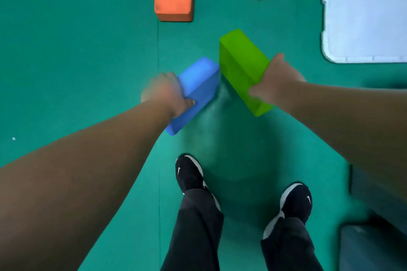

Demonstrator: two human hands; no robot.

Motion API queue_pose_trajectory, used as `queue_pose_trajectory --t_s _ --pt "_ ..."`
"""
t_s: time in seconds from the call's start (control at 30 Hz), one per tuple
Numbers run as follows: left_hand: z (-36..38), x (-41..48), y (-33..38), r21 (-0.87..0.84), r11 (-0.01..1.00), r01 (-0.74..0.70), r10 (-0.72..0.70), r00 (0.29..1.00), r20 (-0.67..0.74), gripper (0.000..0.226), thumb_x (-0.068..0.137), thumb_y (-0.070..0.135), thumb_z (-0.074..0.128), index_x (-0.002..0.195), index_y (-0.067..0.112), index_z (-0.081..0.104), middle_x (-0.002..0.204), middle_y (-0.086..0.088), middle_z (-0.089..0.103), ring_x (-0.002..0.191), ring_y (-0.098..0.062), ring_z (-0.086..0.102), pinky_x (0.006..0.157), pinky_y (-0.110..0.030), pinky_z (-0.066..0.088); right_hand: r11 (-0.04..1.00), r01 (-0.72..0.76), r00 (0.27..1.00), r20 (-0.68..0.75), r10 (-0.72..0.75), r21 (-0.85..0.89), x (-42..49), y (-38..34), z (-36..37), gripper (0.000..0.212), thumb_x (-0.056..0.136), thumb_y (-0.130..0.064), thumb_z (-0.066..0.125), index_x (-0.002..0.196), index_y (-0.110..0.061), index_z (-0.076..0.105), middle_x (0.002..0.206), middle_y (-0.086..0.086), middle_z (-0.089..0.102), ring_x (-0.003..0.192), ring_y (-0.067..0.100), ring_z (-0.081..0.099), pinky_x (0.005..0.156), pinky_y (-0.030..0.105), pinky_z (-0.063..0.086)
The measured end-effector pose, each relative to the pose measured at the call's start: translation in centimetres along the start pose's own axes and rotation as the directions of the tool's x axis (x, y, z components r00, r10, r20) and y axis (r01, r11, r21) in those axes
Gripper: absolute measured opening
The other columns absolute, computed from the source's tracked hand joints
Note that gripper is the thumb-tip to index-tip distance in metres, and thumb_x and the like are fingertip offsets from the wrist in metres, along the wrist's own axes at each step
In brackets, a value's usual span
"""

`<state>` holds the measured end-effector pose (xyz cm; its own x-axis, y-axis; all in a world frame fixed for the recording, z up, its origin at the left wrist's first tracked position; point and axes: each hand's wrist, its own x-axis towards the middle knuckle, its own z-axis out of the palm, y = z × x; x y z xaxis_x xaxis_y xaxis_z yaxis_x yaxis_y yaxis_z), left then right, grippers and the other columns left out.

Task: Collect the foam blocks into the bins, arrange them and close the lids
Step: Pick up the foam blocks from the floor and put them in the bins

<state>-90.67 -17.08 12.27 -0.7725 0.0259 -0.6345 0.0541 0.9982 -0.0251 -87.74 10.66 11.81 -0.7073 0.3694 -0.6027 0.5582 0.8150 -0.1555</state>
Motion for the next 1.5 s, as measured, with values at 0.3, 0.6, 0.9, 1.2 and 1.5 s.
queue_pose_trajectory --t_s 0.3,0.6,0.9,1.2,1.5 --pt "-3.9 -3.0 22.5 0.038 0.978 -0.207 0.210 0.969 -0.134 0.088 0.072 0.067 0.078 0.129 0.008 0.047 0.130 -0.017 0.055 0.120 -0.040 0.056 0.093 -0.048 0.050 0.994 -0.041 0.982 -0.178 0.059 0.106 -1.9 18.8 -9.6 0.070 0.067 -0.048 0.072 0.114 -0.016 0.031 0.099 0.006 0.054 0.086 0.034 0.059 0.070 0.039 0.043" --pt "-9.9 -10.4 41.1 0.025 0.892 -0.452 0.437 0.847 -0.303 0.083 0.076 0.063 0.077 0.125 0.004 0.047 0.126 -0.019 0.053 0.116 -0.040 0.054 0.089 -0.049 0.049 0.914 -0.135 0.903 -0.333 0.272 0.382 -7.9 35.9 -21.5 0.079 0.067 -0.050 0.077 0.126 -0.017 0.036 0.108 0.004 0.052 0.090 0.033 0.057 0.074 0.042 0.046" --pt "-8.6 -18.6 56.6 0.062 0.732 -0.678 0.674 0.708 -0.210 0.077 0.076 0.063 0.077 0.120 0.009 0.047 0.123 -0.011 0.051 0.112 -0.035 0.053 0.084 -0.050 0.051 0.806 -0.359 0.786 -0.312 0.533 0.471 -16.1 50.7 -21.3 0.080 0.073 -0.048 0.080 0.133 -0.009 0.043 0.134 0.018 0.055 0.121 0.040 0.059 0.097 0.048 0.049" --pt "-1.6 -20.4 59.8 0.053 0.491 -0.870 0.862 0.493 0.115 0.074 0.090 0.051 0.071 0.145 0.010 0.043 0.138 -0.009 0.050 0.124 -0.029 0.052 0.102 -0.043 0.045 0.761 -0.568 0.777 -0.099 0.622 0.313 -20.4 54.9 -12.0 0.086 0.081 -0.073 0.064 0.134 -0.008 0.043 0.135 0.017 0.050 0.123 0.042 0.055 0.096 0.052 0.046" --pt "1.4 -17.9 54.3 0.300 0.469 -0.830 0.684 0.557 0.471 0.055 0.095 0.047 0.059 0.142 0.021 0.051 0.136 -0.002 0.061 0.120 -0.029 0.060 0.098 -0.041 0.052 0.821 -0.518 0.855 0.188 0.484 0.239 -18.2 50.6 -10.0 0.025 0.096 -0.026 0.053 0.112 -0.008 0.057 0.126 0.018 0.058 0.109 0.039 0.060 0.080 0.040 0.049"
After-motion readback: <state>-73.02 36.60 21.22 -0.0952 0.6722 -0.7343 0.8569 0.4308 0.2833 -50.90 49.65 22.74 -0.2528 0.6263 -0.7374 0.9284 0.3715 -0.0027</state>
